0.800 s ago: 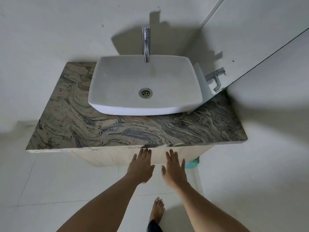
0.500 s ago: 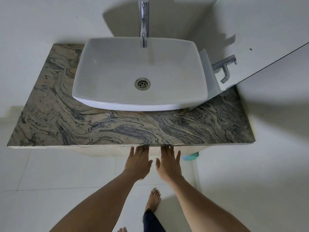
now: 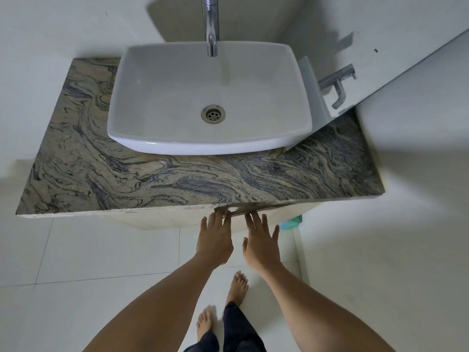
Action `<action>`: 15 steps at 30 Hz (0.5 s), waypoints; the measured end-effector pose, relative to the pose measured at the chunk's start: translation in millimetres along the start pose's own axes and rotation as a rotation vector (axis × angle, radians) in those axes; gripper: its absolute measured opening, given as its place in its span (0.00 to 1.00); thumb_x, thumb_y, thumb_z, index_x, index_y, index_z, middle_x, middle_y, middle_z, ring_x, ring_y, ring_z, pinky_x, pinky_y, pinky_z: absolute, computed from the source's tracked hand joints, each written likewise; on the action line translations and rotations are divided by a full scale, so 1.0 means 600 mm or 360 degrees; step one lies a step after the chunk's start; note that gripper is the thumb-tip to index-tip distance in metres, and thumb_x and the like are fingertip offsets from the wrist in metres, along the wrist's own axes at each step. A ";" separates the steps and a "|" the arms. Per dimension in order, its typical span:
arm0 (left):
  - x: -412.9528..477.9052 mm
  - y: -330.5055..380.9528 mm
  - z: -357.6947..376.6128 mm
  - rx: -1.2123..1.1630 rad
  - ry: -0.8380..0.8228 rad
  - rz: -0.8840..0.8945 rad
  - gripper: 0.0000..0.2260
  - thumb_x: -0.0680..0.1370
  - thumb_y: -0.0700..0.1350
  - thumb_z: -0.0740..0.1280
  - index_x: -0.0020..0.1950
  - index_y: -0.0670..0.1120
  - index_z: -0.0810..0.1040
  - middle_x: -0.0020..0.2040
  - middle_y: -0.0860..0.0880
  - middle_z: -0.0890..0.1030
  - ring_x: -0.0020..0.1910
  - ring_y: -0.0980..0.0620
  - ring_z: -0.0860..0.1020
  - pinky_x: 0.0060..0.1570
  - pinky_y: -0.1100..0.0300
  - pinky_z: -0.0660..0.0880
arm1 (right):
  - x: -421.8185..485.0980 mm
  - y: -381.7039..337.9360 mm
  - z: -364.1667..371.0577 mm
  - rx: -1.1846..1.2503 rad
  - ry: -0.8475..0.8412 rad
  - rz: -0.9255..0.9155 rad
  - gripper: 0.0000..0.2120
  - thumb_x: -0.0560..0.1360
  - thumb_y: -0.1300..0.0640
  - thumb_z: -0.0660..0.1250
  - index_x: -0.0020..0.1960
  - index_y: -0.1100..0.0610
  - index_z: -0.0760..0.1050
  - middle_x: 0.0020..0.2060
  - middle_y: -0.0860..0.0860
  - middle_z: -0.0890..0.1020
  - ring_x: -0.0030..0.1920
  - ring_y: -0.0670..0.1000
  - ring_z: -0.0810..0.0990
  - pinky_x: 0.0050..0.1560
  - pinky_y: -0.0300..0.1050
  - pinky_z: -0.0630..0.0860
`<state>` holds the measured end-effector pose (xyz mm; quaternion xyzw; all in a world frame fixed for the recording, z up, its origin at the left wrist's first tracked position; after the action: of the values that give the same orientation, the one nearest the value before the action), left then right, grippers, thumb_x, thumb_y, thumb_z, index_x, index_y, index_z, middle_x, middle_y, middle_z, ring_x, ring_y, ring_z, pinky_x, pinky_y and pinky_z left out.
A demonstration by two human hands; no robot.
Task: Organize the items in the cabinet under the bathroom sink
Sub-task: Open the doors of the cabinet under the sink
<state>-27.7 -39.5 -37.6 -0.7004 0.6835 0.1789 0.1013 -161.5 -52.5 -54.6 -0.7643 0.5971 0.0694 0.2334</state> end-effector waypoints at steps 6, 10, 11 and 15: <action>-0.028 0.006 0.015 -0.0461 -0.0172 0.0038 0.24 0.77 0.35 0.58 0.73 0.45 0.71 0.68 0.43 0.70 0.66 0.42 0.69 0.64 0.51 0.72 | -0.096 -0.002 0.050 0.0173 -0.0106 0.0133 0.31 0.84 0.54 0.51 0.81 0.49 0.39 0.80 0.47 0.38 0.81 0.52 0.42 0.79 0.60 0.45; -0.044 0.020 0.037 -0.0553 -0.0354 0.0118 0.23 0.78 0.35 0.58 0.73 0.46 0.73 0.70 0.45 0.73 0.67 0.43 0.72 0.65 0.54 0.71 | -0.155 -0.002 0.078 0.0330 -0.0087 0.0166 0.30 0.85 0.53 0.52 0.81 0.48 0.40 0.81 0.46 0.43 0.81 0.50 0.46 0.79 0.57 0.48; -0.051 0.028 0.043 -0.0556 -0.0397 0.0140 0.22 0.79 0.36 0.58 0.72 0.46 0.74 0.70 0.46 0.75 0.67 0.44 0.73 0.64 0.55 0.71 | -0.169 0.000 0.085 0.0393 -0.0077 0.0182 0.29 0.85 0.53 0.52 0.82 0.48 0.42 0.81 0.46 0.46 0.81 0.50 0.48 0.79 0.56 0.49; -0.101 0.073 0.068 -0.0673 -0.0504 0.0203 0.21 0.79 0.37 0.58 0.71 0.48 0.73 0.66 0.46 0.79 0.65 0.45 0.75 0.61 0.52 0.75 | -0.237 0.012 0.107 0.0703 0.0121 0.0366 0.27 0.84 0.52 0.55 0.81 0.50 0.52 0.79 0.46 0.61 0.76 0.49 0.65 0.73 0.46 0.66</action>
<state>-75.7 30.0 -47.0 -0.6249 0.6493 0.4309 0.0470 -196.7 99.6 -58.4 -0.6240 0.6891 -0.0654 0.3626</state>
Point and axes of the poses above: each hand's wrist, its own x-axis towards the middle knuckle, its own z-axis out of the palm, y = z × x, the point moved 3 cm from there along x, towards the middle knuckle
